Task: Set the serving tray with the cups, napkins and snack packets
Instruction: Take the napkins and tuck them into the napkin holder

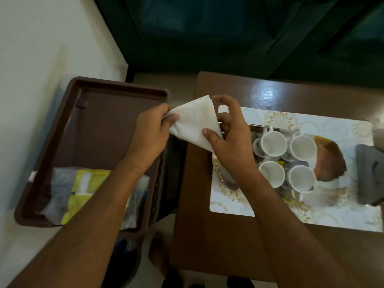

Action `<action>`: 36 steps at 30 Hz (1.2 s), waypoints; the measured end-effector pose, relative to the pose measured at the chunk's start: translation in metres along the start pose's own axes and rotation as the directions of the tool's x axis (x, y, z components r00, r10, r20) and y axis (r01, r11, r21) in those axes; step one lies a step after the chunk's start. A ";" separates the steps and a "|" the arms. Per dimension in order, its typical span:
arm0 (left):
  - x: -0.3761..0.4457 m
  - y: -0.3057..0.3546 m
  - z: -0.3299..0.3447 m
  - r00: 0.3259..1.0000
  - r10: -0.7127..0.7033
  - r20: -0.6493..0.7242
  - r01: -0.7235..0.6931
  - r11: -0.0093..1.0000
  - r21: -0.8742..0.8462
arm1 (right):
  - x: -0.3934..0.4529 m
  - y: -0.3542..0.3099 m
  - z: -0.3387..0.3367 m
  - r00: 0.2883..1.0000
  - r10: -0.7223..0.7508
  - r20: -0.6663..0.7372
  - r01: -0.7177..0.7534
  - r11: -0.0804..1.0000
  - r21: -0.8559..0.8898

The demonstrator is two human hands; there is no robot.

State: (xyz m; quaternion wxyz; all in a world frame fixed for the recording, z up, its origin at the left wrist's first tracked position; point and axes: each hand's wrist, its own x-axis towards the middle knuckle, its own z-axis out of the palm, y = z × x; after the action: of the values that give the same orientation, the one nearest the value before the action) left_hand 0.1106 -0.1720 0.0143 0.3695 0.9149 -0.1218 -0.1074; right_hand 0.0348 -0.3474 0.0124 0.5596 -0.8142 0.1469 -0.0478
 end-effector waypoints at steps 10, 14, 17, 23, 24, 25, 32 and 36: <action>0.002 0.105 0.092 0.984 0.136 0.113 -0.134 0.991 -0.022 | -0.027 0.043 -0.121 0.999 -0.047 -0.022 0.043 0.989 -0.145; 0.000 0.143 0.129 0.973 0.186 0.135 -0.184 0.983 -0.028 | -0.042 0.062 -0.167 0.993 -0.062 -0.100 0.044 0.984 -0.174; 0.001 0.169 0.156 0.968 0.199 0.156 -0.193 0.980 -0.051 | -0.051 0.076 -0.199 0.986 -0.054 -0.160 0.028 0.987 -0.161; 0.009 0.213 0.199 0.925 0.224 0.306 -0.219 0.974 -0.053 | -0.067 0.099 -0.252 0.961 -0.015 -0.275 -0.016 0.994 -0.110; 0.010 0.219 0.206 0.918 0.228 0.326 -0.227 0.973 -0.040 | -0.070 0.103 -0.259 0.952 -0.016 -0.307 -0.021 0.993 -0.118; 0.012 0.226 0.213 0.912 0.234 0.337 -0.241 0.970 -0.022 | -0.073 0.107 -0.266 0.941 -0.017 -0.339 -0.031 0.990 -0.137; 0.023 0.289 0.264 0.923 0.315 0.219 -0.328 0.944 0.024 | -0.087 0.121 -0.300 0.835 -0.154 -0.528 -0.069 0.923 -0.378; 0.025 0.318 0.291 0.911 0.382 0.153 -0.390 0.921 0.022 | -0.095 0.128 -0.313 0.789 -0.227 -0.570 -0.121 0.853 -0.507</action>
State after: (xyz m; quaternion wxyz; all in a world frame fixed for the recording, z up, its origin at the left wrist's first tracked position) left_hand 0.0054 -0.5910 0.0302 0.3499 0.8717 -0.3295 -0.0954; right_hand -0.1549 -0.6427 0.0175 0.2392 -0.8778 0.3031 -0.2835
